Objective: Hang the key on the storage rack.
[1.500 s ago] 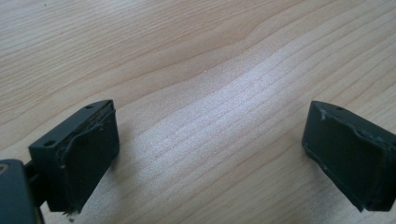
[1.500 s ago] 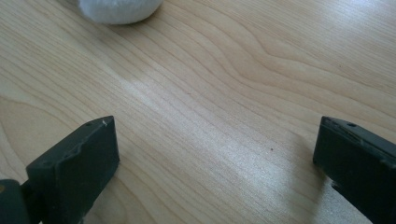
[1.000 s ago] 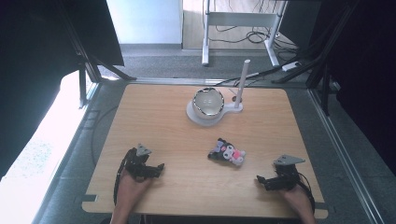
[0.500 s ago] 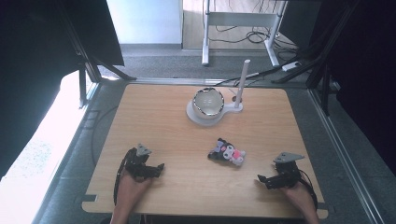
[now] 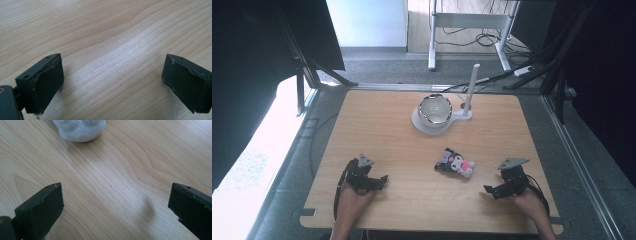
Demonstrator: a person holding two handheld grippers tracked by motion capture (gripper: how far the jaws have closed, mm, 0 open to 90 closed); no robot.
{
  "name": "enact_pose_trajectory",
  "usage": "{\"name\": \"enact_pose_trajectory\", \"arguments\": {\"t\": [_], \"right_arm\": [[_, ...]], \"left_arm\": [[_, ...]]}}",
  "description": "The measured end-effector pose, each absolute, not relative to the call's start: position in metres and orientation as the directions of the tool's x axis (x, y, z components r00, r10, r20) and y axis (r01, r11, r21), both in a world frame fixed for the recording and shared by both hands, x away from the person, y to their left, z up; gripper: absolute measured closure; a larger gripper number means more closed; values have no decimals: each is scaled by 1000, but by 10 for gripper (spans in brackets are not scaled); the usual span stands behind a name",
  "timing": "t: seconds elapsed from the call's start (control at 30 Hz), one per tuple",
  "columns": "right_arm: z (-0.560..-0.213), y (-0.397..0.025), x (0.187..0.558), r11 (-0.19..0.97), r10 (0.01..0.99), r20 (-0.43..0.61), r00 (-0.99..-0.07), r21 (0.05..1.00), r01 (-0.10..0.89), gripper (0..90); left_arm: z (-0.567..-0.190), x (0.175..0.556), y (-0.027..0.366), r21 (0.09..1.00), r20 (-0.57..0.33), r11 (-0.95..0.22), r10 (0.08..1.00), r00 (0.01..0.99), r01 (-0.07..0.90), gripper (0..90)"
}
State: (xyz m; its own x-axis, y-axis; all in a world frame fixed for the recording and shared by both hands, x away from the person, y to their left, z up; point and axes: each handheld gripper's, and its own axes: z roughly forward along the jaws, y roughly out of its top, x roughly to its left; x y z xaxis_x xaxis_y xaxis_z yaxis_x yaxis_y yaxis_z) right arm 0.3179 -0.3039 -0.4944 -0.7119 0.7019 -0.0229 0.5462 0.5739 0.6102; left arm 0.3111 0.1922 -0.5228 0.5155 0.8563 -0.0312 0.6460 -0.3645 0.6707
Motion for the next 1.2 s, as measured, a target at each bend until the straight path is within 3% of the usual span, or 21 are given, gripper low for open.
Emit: {"name": "enact_pose_trajectory", "arguments": {"t": [0.8, 1.2], "right_arm": [[-481, -259, 353, 687, 609, -22, -793, 515, 513, 16], [-468, -227, 372, 781, 525, -39, -850, 420, 463, 35]], "left_arm": [[-523, 311, 192, 671, -31, -364, 856, 515, 646, 40], [-523, 311, 192, 670, -31, -365, 856, 516, 646, 40]]}}
